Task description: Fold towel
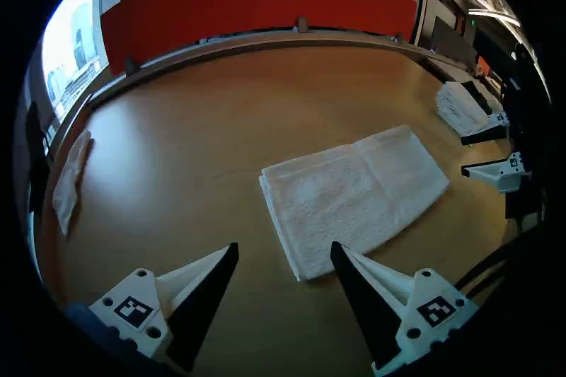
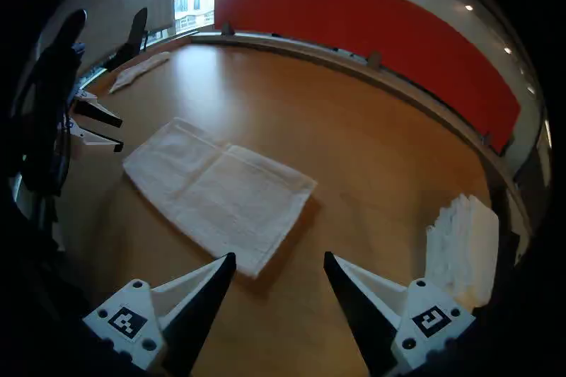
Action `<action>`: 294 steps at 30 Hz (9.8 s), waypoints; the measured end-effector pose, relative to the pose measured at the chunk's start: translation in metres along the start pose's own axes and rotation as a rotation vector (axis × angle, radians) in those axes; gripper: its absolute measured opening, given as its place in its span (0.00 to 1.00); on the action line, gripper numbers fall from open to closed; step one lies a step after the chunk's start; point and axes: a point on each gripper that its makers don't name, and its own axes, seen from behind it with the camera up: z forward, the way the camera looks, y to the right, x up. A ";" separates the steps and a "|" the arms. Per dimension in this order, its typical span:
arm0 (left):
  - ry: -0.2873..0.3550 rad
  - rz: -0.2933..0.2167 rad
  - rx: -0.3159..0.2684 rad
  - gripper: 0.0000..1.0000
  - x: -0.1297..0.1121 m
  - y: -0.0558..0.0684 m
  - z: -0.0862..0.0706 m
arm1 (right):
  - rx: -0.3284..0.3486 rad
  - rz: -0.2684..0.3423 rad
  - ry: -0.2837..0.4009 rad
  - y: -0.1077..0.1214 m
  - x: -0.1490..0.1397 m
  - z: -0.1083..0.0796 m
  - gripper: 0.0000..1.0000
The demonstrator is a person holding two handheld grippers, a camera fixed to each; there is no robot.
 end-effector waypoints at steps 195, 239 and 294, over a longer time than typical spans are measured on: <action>0.066 -0.297 0.259 0.97 -0.088 -0.098 -0.137 | 0.338 -0.353 -0.049 -0.128 0.048 0.024 0.77; 0.069 -0.284 0.247 0.96 -0.085 -0.093 -0.134 | 0.271 -0.253 -0.153 -0.102 -0.029 0.039 0.36; 0.174 -0.232 0.203 0.97 -0.025 -0.085 -0.130 | 0.222 -0.370 0.072 -0.053 0.168 -0.043 0.05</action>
